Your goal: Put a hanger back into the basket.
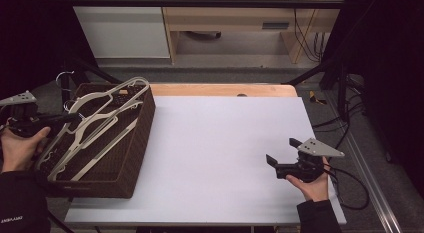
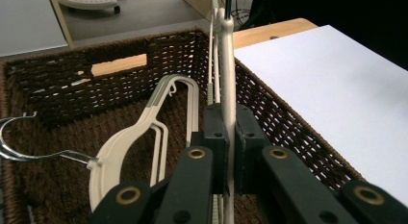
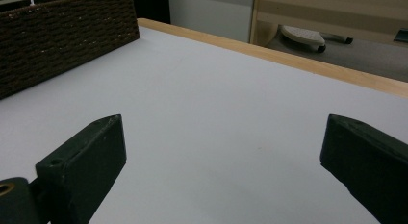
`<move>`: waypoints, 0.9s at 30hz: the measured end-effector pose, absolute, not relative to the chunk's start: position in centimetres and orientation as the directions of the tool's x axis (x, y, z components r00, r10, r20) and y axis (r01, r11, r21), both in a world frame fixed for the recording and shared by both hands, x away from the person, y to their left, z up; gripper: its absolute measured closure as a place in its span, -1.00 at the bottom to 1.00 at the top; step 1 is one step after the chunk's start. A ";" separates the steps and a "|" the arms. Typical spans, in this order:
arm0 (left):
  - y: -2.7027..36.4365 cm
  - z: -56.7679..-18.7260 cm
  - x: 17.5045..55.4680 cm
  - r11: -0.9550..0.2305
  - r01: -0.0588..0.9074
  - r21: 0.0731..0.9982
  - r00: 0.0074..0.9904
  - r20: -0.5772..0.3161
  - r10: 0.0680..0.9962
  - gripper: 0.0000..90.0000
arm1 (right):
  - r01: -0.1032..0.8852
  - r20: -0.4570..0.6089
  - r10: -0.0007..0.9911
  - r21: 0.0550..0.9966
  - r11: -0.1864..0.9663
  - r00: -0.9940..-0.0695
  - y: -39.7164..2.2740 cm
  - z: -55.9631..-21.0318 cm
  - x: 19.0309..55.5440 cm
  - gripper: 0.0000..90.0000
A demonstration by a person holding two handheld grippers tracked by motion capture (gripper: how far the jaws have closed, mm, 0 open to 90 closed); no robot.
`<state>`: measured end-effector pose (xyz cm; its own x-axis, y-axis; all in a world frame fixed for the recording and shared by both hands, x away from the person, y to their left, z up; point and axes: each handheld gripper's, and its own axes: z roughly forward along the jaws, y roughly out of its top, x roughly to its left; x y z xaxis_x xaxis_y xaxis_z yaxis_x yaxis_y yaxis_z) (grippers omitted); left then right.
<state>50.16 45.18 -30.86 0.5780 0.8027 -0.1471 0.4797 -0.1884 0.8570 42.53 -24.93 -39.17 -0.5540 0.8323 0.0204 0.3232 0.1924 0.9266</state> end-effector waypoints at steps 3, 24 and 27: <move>45.4 -31.0 50.3 -0.186 0.487 0.853 0.566 -0.146 0.811 0.91 | 0.325 0.020 0.832 0.925 0.194 -0.555 -24.9 -39.2 42.5 -0.94; 43.9 -37.0 51.9 -0.196 0.648 0.736 0.513 -0.231 0.827 0.90 | 0.324 0.030 0.829 0.928 0.185 -0.559 -24.9 -39.1 42.5 -0.93; 44.3 -37.6 51.8 -0.178 0.674 0.717 0.481 -0.243 0.842 0.88 | 0.325 0.032 0.828 0.928 0.184 -0.560 -25.0 -39.1 42.5 -0.92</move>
<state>51.81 44.31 -37.59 0.4809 0.8423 -0.2435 0.6742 -0.1777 0.7169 42.50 -24.96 -39.11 -0.5600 0.8279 0.0319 0.3247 0.1838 0.9278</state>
